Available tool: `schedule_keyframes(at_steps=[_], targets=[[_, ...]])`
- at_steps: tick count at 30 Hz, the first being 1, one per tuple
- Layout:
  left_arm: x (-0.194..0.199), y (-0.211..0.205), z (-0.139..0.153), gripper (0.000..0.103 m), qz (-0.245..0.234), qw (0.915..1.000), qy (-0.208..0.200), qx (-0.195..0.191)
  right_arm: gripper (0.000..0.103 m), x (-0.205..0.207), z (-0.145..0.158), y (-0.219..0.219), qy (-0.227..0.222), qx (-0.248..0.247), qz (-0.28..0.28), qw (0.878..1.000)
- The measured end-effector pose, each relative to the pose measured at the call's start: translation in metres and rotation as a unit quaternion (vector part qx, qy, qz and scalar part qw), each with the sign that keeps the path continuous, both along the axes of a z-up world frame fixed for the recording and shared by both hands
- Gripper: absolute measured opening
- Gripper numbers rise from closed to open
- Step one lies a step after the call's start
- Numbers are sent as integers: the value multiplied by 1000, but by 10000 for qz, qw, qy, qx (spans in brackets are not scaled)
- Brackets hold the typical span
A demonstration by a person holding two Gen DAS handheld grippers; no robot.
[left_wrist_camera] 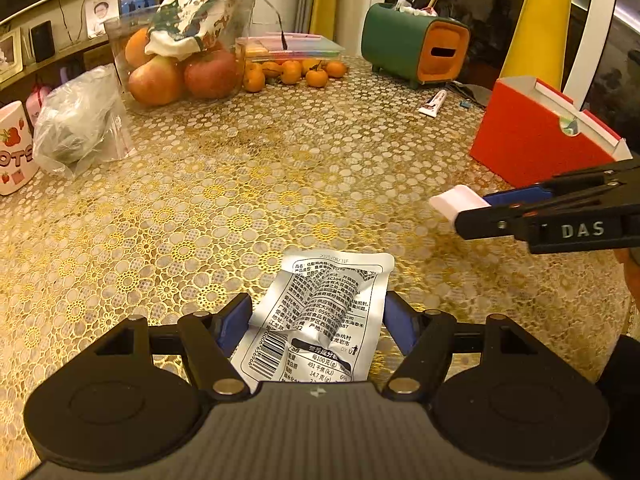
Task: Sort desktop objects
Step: 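Grasp the silver printed sachet with the left tool while the right tool grasps the pink sticky-note pad, then carry the sachet and pink note pad with both tools over the red box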
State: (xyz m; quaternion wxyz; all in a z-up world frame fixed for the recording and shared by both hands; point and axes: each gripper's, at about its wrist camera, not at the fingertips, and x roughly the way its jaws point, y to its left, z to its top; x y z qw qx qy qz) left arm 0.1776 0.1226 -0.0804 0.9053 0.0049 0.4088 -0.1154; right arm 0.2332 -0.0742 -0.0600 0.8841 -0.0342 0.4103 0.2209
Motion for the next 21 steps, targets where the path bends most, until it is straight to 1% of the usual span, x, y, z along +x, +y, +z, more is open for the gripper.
schedule_keyframes(at_steps=[4,12,16,21], targets=[[-11,-14,17,71,38,10000,-42,21,40,-10,14,-21,18,133,-44,9999],[-29,-53,53,71,-74,9998,-180,-36,40,-37,47,-58,-201,268,-36,9994],[-35,-77,73,71,-217,9992,-329,-35,40,-53,62,-79,-307,320,-27,9990],[-43,-112,100,71,-425,9970,-650,71,40,-66,80,-108,-456,452,-140,9978]])
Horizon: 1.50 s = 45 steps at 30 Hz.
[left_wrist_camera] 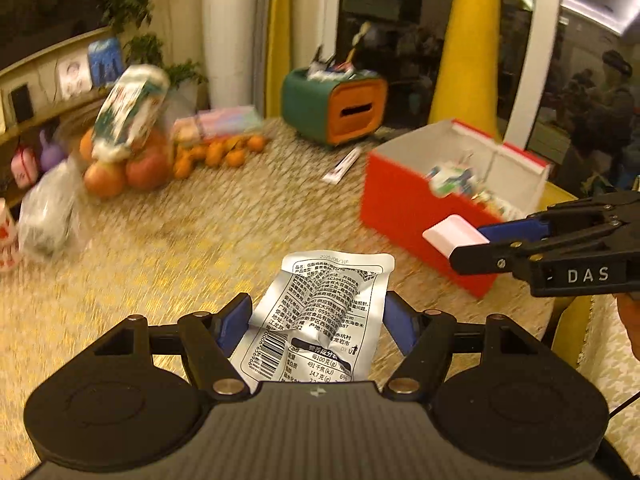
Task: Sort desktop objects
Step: 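Carry the sachet and pink note pad with both tools over the red box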
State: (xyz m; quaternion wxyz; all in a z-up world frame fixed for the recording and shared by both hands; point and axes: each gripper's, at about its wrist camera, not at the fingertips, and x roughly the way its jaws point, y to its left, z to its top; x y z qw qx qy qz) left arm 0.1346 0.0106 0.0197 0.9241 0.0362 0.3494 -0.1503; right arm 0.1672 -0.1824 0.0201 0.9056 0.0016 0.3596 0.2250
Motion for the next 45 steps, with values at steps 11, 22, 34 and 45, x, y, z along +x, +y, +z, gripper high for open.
schedule_keyframes(at_steps=[11,22,34,45], targets=[[3,-76,27,71,-596,9979,-259,0,40,-15,22,-66,-227,5,-334,9992],[33,-158,34,71,-1292,9908,-346,226,40,5,24,-145,-319,-88,-1060,9938],[80,-222,21,71,-1670,9841,-346,494,40,51,10,-197,-395,-381,-1603,9855],[131,-245,17,71,-1453,9885,-171,384,40,104,-7,-209,-304,-452,-1707,9838]])
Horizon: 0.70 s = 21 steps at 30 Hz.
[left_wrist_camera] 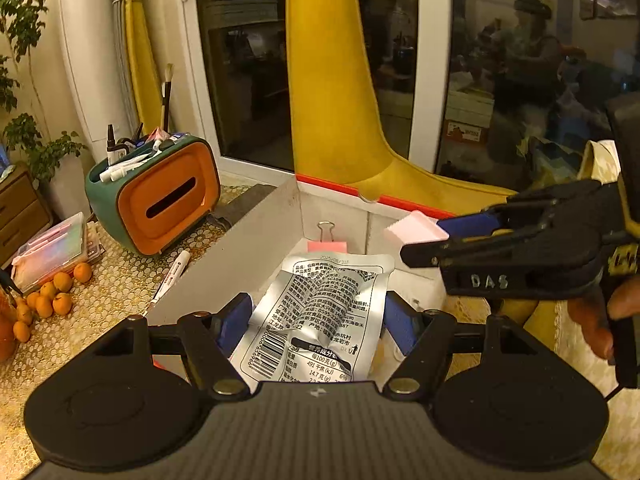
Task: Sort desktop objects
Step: 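Carry the sachet and pink note pad with both tools over the red box, then lower both held items into the box and open both tools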
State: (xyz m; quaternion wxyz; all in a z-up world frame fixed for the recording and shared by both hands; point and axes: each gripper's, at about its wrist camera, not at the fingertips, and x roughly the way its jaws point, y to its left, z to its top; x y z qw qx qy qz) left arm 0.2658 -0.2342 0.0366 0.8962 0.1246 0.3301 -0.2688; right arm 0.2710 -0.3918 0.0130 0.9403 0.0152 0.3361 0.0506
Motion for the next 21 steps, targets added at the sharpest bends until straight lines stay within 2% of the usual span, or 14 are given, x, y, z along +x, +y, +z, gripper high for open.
schedule_keyframes(at_steps=[12,21], targets=[[60,-24,-21,71,142,9996,52,248,40,42,-36,-4,474,-117,-8,9988],[97,-39,-38,71,141,9976,521,445,40,48,-48,-1,730,-260,77,9970]])
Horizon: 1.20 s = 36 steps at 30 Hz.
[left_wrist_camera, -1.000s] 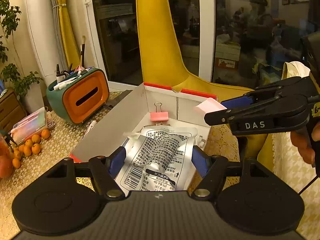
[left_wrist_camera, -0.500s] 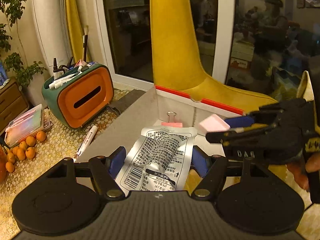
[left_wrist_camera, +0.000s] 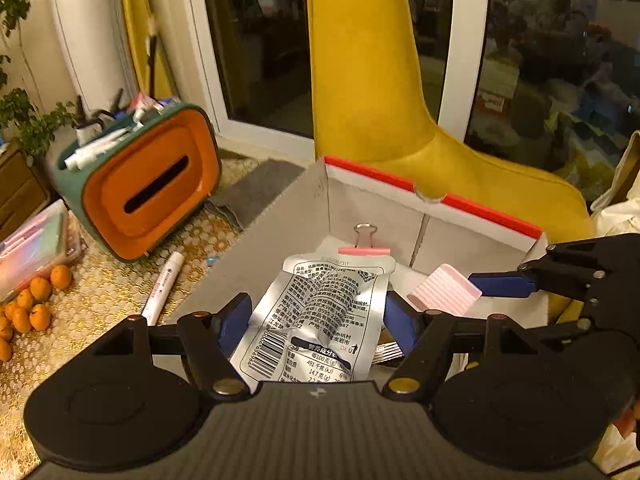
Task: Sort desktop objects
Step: 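Lower both held items into the box and open both tools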
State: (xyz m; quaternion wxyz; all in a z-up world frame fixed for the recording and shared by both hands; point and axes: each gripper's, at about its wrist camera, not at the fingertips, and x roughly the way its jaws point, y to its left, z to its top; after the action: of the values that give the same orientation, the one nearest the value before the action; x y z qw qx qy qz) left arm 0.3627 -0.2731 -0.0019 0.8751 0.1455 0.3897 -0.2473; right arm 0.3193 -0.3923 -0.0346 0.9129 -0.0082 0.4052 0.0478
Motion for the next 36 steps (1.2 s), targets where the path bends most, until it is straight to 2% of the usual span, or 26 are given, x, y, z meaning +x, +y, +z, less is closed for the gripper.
schedule_keyframes(at_steps=[7,12,18,24,28,36], targets=[[9,-6,-22,72,-18,9997,177,181,40,-7,1,2,-22,-122,156,9998],[13,-1,-36,72,59,9991,341,253,40,-11,-1,14,-84,-426,427,9981],[15,7,-41,71,130,9987,465,148,42,-10,-2,18,-61,-558,559,9969],[13,13,-36,71,196,9987,464,-9,51,-11,-3,20,-38,-598,591,9965],[7,20,-28,72,280,9988,389,-81,67,-15,-1,21,-130,-577,586,9965],[-17,35,-4,72,368,9987,144,-313,70,-30,15,20,-263,-463,636,9966]])
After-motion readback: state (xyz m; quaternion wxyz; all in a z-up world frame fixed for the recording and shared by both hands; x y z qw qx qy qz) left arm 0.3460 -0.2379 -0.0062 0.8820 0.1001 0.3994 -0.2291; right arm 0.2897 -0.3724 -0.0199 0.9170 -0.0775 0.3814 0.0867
